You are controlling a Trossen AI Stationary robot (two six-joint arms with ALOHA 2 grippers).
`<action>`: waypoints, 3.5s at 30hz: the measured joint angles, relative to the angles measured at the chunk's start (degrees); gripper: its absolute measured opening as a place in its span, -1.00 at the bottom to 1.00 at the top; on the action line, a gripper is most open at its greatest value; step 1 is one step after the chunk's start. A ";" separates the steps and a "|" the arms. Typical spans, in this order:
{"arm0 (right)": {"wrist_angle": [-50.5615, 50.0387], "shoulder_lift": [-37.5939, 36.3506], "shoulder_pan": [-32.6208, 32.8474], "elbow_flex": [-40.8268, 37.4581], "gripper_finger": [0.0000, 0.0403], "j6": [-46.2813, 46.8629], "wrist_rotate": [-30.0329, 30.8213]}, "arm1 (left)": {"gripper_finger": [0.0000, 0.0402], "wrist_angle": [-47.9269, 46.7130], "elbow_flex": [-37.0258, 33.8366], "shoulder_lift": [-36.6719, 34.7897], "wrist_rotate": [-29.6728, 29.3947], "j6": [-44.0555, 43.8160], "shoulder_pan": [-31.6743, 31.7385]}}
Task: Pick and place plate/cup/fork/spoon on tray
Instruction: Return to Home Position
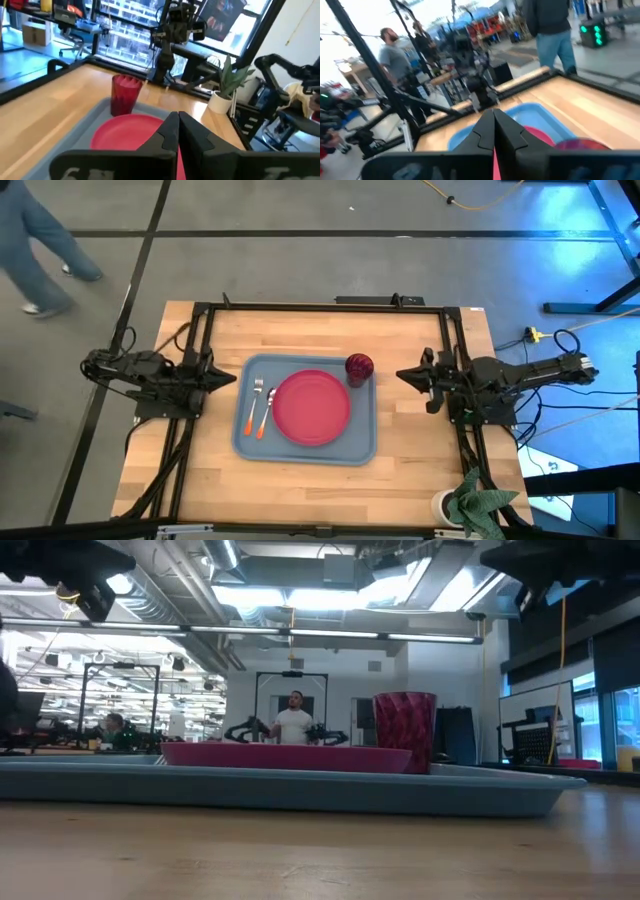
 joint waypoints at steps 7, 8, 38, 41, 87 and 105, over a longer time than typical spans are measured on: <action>6.09 -6.41 0.02 -7.06 -1.00 -0.68 -1.45 | -1.00 4.51 -3.02 0.00 0.81 0.43 0.00; 6.52 -7.03 0.02 -7.85 -1.00 -0.73 -1.45 | -1.00 3.98 -3.28 0.00 0.81 0.44 0.00; 6.19 -21.12 0.00 -19.39 -1.00 -0.82 -2.40 | -1.00 23.28 -18.12 0.00 0.99 6.03 -0.02; 6.13 -21.12 0.00 -19.39 -1.00 -0.84 -3.08 | -1.00 24.36 -19.68 0.19 0.63 6.35 0.00; 1.04 -21.10 -0.04 -19.35 -0.88 -5.72 -5.38 | -1.00 23.93 -19.70 0.74 -2.33 28.90 0.00; 1.09 -21.10 -0.04 -19.35 -0.88 -5.72 -5.38 | -1.00 23.91 -19.70 0.74 -2.20 28.92 0.00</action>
